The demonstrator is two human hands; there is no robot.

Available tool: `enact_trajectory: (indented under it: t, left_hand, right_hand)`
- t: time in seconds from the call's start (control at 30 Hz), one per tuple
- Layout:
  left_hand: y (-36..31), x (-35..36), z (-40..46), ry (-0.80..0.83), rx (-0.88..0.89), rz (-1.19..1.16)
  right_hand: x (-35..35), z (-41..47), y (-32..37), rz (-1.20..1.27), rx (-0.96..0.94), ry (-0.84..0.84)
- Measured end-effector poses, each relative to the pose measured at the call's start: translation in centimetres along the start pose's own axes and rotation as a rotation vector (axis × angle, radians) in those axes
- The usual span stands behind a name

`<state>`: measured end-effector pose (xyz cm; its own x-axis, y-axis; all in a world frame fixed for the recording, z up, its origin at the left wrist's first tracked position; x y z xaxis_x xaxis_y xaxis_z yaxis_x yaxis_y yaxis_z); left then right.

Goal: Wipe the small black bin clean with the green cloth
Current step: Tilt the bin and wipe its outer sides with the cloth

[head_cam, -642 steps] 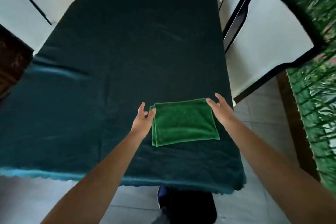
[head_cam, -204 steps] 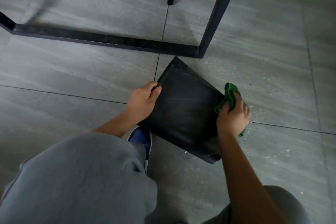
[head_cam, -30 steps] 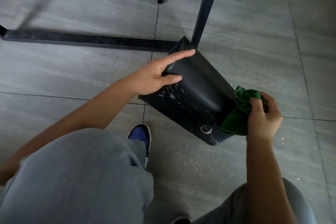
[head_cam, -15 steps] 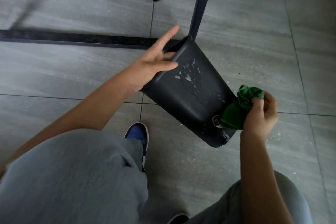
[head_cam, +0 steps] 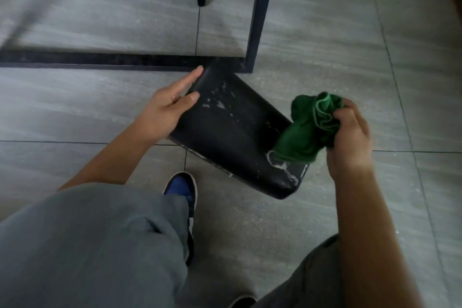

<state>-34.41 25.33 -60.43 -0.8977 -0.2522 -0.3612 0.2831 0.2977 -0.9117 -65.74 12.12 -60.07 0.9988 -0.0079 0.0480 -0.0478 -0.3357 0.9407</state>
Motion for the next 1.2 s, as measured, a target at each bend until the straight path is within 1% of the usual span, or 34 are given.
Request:
enact_trajectory:
  t: [0.07, 0.1, 0.17, 0.23, 0.3, 0.33, 0.4, 0.43, 0.5, 0.57, 0.63, 0.73, 0.83, 0.9, 0.97, 1.07, 1.1, 1.13, 1.2]
  left_hand:
    - [1.1, -0.5, -0.5, -0.050, -0.045, -0.044]
    - [1.5, -0.8, -0.8, -0.069, -0.063, -0.059]
    - [2.2, -1.2, -0.9, -0.082, -0.082, -0.063]
    - [2.3, -1.2, -0.9, -0.081, -0.087, -0.073]
    - [1.9, -1.1, -0.9, -0.078, -0.092, -0.079]
    - [1.7, -0.9, -0.8, -0.077, -0.091, -0.084]
    - [1.7, -0.9, -0.7, -0.082, -0.088, -0.089]
    - [1.8, -1.0, -0.6, -0.084, -0.084, -0.087]
    - [1.8, -1.0, -0.4, -0.087, -0.081, -0.084]
    - [1.6, -0.9, -0.4, -0.078, -0.074, -0.080]
    - [1.2, -0.8, -0.5, -0.073, -0.068, -0.079]
    - [0.6, -0.9, -0.8, -0.083, -0.041, -0.041]
    - [0.5, -0.7, -1.2, -0.105, -0.033, -0.016]
    - [0.8, -0.4, -1.4, -0.125, -0.043, -0.030]
    - [1.1, -0.4, -1.3, -0.138, -0.045, -0.031]
    - [1.1, -0.3, -1.4, -0.149, -0.038, -0.019]
    - [1.0, -0.1, -1.4, -0.142, -0.030, -0.017]
    - [0.7, 0.0, -1.4, -0.136, -0.023, -0.018]
    - [0.2, 0.2, -1.4, -0.125, -0.012, -0.014]
  right_hand:
    - [1.0, -0.7, -0.8, -0.053, 0.021, 0.081]
    - [1.1, -1.1, -1.5, -0.116, 0.017, 0.097]
    - [0.9, -1.7, -2.2, -0.290, -0.031, 0.089]
    - [-0.1, -1.6, -2.1, -0.396, -0.080, 0.057]
    - [-0.8, -1.5, -1.6, -0.413, -0.126, 0.044]
    - [-1.1, -1.5, -1.3, -0.384, -0.140, 0.030]
    - [-1.2, -1.9, -1.0, -0.327, -0.112, 0.021]
    - [-1.0, -2.0, -1.1, -0.346, -0.093, 0.028]
    - [-0.1, -2.4, -1.6, -0.512, -0.106, 0.063]
    - [1.2, -2.7, -2.5, -0.695, -0.202, 0.077]
    - [2.5, -2.7, -3.9, -0.765, -0.284, 0.052]
    - [2.6, -2.3, -5.1, -0.741, -0.380, -0.047]
    - [0.1, -1.4, -5.6, -0.652, -0.329, -0.161]
    - [-1.2, -2.1, -6.3, -0.590, -0.299, -0.206]
    - [-0.7, -4.1, -7.2, -0.535, -0.331, -0.226]
    - [1.9, -6.2, -8.7, -0.432, -0.331, -0.324]
    - [3.1, -6.4, -8.9, -0.441, -0.333, -0.335]
    - [4.5, -6.7, -8.9, -0.485, -0.366, -0.311]
    - [7.7, -7.7, -8.3, -0.563, -0.463, -0.206]
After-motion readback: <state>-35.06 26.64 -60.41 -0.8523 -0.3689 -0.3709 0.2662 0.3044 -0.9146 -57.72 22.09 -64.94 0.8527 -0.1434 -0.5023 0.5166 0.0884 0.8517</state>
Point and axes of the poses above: each hand's wrist, its own z-axis towards the middle knuckle, its own x-axis out of the palm, y = z × x, the point moved 5 cm from there along z, towards the middle knuckle, and after that the axes turned 5 degrees about z, right-handed, at the moved point
